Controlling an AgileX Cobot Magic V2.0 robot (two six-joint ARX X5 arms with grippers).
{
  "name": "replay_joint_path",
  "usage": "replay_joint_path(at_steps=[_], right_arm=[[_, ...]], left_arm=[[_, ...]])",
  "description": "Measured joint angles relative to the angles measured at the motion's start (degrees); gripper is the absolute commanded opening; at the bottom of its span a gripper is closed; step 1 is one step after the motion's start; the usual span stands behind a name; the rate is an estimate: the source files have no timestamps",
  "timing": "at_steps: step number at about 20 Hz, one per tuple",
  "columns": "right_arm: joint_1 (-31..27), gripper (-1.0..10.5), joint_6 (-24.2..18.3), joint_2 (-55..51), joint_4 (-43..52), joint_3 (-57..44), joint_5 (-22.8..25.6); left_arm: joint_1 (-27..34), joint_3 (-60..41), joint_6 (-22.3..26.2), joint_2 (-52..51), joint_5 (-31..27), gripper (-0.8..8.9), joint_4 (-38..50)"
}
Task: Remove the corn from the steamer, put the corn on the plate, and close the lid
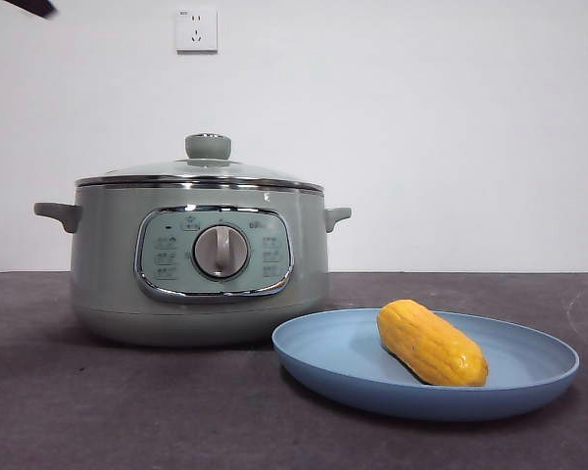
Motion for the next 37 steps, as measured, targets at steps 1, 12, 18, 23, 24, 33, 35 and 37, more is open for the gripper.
replay_joint_path(at_steps=[1,12,18,23,24,33,35,37], right_arm=[[0.0,5.9,-0.26,0.0,-0.15,0.0,-0.02],[0.0,-0.2,-0.85,0.02,-0.39,0.0,0.0],[0.0,0.0,-0.85,0.02,-0.39,0.0,0.11],[0.0,0.0,-0.85,0.02,-0.39,0.0,0.2],[0.0,0.0,-0.85,0.02,-0.39,0.0,0.2],[0.0,0.0,-1.05,0.02,-0.39,0.0,0.2],[0.0,0.0,-1.05,0.02,-0.39,0.0,0.2],[0.0,0.0,-1.05,0.02,-0.39,0.0,0.2]], left_arm=[[0.0,0.02,-0.09,-1.16,0.26,5.51,-1.79],[0.0,0.0,-0.07,-5.22,0.33,-0.08,-13.88],[0.0,0.0,0.37,-5.22,0.31,-0.07,-14.43],[0.0,0.0,0.37,-5.22,0.04,-0.04,-14.36],[0.0,0.0,0.39,-5.22,0.02,-0.04,-14.29],[0.0,-0.02,0.39,-5.22,0.04,-0.04,-13.44],[0.0,-0.02,0.39,-5.22,0.02,-0.03,-12.83],[0.0,-0.02,0.39,-5.22,0.02,-0.04,-12.39]])
